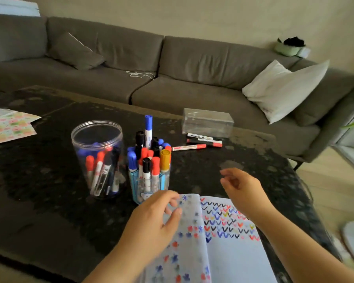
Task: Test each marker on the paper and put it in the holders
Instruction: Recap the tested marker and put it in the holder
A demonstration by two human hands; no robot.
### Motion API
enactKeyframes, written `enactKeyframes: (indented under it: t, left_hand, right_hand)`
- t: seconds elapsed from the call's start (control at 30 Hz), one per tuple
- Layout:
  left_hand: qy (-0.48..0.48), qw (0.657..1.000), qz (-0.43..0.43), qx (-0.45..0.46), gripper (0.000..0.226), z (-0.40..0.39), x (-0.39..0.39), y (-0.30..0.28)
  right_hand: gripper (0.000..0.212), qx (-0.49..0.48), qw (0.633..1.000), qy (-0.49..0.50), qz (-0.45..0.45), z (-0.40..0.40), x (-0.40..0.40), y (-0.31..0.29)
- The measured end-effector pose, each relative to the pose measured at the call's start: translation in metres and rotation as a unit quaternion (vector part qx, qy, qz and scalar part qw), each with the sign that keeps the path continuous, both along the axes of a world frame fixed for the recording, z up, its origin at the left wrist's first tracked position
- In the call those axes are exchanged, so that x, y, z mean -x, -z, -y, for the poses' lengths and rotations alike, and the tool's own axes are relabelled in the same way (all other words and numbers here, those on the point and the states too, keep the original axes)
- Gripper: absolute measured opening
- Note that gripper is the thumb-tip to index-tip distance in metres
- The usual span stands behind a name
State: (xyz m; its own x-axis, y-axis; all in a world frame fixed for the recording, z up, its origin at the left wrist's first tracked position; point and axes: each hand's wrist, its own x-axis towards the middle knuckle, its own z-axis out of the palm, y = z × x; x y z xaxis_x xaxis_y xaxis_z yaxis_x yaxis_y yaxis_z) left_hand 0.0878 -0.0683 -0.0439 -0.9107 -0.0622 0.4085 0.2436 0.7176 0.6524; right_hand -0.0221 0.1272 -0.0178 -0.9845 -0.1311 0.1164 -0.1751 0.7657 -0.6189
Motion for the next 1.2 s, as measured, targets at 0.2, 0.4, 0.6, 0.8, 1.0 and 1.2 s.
enactKeyframes:
  t: [0.2,0.4,0.6,0.8,1.0,1.2]
  left_hand:
    - [-0.001,1.000,0.003,0.028,0.028,-0.047,0.058,0.000]
    - [-0.064,0.993,0.029,0.094,0.031,-0.061,0.107,0.051]
    - [-0.071,0.985,-0.050,0.151,0.036,-0.065,0.108,0.069]
    - [-0.081,0.982,-0.069,0.154,0.032,-0.064,0.109,0.069]
    - [-0.084,0.983,-0.051,0.154,0.030,-0.063,0.109,0.068]
    - [-0.072,0.989,-0.019,0.124,0.027,-0.063,0.104,0.057]
  right_hand:
    - [0.040,-0.107,0.993,-0.027,0.043,-0.016,0.058,0.027]
    - [0.051,-0.193,0.978,-0.082,-0.019,0.001,0.128,0.043]
    - [0.050,-0.237,0.961,-0.113,-0.085,0.037,0.192,0.064]
    - [0.042,-0.348,0.927,-0.120,-0.073,0.059,0.218,0.073]
    - [0.029,-0.284,0.945,-0.133,-0.095,0.042,0.189,0.060]
    - [0.011,0.015,0.997,-0.056,-0.052,-0.008,0.104,0.025]
